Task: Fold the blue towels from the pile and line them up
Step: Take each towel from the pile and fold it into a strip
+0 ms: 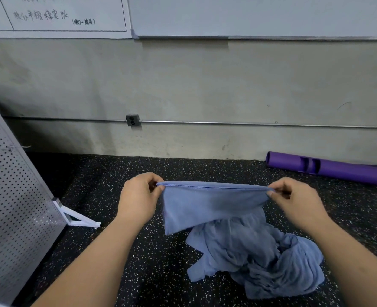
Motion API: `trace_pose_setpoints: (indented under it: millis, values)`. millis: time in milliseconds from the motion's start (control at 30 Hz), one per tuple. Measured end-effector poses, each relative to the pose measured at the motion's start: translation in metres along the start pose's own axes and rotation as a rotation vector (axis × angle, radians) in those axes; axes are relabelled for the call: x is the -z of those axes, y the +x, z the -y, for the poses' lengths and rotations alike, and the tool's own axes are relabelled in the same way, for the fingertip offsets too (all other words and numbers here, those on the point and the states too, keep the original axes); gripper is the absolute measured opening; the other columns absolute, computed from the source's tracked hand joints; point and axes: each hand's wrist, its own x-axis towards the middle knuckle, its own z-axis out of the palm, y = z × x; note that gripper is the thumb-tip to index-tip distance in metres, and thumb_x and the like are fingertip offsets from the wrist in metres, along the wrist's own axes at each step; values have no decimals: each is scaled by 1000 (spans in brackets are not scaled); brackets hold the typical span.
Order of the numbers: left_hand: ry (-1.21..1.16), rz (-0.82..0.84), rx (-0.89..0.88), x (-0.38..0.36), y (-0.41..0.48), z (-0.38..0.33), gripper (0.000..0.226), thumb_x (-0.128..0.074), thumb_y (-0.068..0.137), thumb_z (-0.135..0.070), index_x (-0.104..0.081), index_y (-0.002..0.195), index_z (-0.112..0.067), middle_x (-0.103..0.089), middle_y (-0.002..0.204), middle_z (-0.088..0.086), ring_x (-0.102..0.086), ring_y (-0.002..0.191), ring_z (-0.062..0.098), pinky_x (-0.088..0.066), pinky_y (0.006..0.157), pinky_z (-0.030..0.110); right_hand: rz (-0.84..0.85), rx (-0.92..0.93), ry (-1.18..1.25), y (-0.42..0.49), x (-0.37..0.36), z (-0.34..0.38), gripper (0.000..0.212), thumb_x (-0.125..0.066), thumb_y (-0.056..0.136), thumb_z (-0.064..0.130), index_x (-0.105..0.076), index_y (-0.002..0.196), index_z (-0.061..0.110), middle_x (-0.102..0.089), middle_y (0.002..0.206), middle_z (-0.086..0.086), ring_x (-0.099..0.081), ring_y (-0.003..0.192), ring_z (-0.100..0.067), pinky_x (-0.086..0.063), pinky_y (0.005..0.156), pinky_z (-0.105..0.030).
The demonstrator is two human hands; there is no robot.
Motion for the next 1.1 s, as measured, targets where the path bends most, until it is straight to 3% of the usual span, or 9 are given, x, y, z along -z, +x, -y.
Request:
trace_pose_setpoints:
  millis: [133, 300, 500, 600, 700, 800, 933, 1000, 1100]
  values:
    - [-35, -10, -11, -4, 2, 4, 18, -74, 96, -18, -67, 91, -34, -67, 93, -16, -62, 88, 9, -45, 74, 30, 7, -38, 92, 1, -7, -2, 15, -76, 96, 24, -68, 94, 37, -73, 93, 18, -69, 89, -6, -50, 79, -30]
    - [-165, 17, 12, -10, -1, -3, 12, -59, 105, -18, -56, 102, -30, -65, 97, -14, -61, 88, 11, -43, 69, 28, -17, -35, 132, -2, -14, 7, 8, -57, 107, 28, -51, 105, 32, -69, 88, 8, -62, 78, -18, -40, 65, -34]
    - [-505, -152, 29, -9, -8, -30, 7, -57, 108, -22, -55, 112, -27, -66, 97, -11, -61, 87, -4, -43, 74, 11, -280, -9, 375, -13, -13, 40, 11, -48, 111, 26, -48, 122, 24, -60, 91, 9, -57, 81, -5, -39, 68, -34]
    - [-486, -221, 4, -10, -14, -40, 8, -51, 111, -26, -50, 118, -24, -65, 93, -12, -62, 83, -2, -41, 69, 9, -384, -29, 389, -17, -16, 51, 14, -47, 111, 29, -48, 124, 24, -61, 92, 7, -58, 83, -6, -33, 71, -33]
    - [-426, -297, 15, -10, -14, -44, 7, -47, 112, -28, -46, 119, -27, -66, 89, -12, -63, 80, -1, -41, 63, 9, -415, -46, 378, -17, -15, 55, 15, -49, 110, 34, -50, 123, 28, -66, 99, 0, -60, 89, -19, -38, 79, -33]
    - [-388, -327, 52, -12, -10, -43, 5, -50, 111, -30, -49, 115, -30, -65, 83, -13, -62, 77, 0, -42, 63, 12, -429, -102, 453, -10, -18, 52, 17, -58, 107, 39, -57, 121, 31, -68, 98, 0, -63, 87, -15, -47, 79, -37]
    - [-411, -243, 221, -24, -6, -28, 6, -54, 109, -32, -58, 112, -30, -68, 89, -9, -63, 83, 5, -44, 70, 26, -150, -425, 717, -1, -28, 40, 24, -68, 102, 38, -75, 113, 17, -77, 112, -2, -70, 93, -9, -53, 83, -26]
    - [-493, -202, 320, -31, -4, -20, 10, -56, 108, -31, -63, 113, -25, -69, 93, -8, -65, 87, 10, -44, 71, 25, 76, -635, 888, 0, -30, 33, 28, -73, 99, 34, -78, 112, 8, -80, 110, -10, -75, 99, -24, -56, 89, -35]
    - [-566, -135, 425, -38, -2, -10, 20, -60, 107, -34, -68, 95, -20, -60, 75, -11, -51, 68, 16, -39, 63, 32, 254, -708, 947, -4, -28, 27, 30, -73, 99, 26, -76, 116, 1, -77, 117, -21, -71, 108, -31, -54, 102, -46]
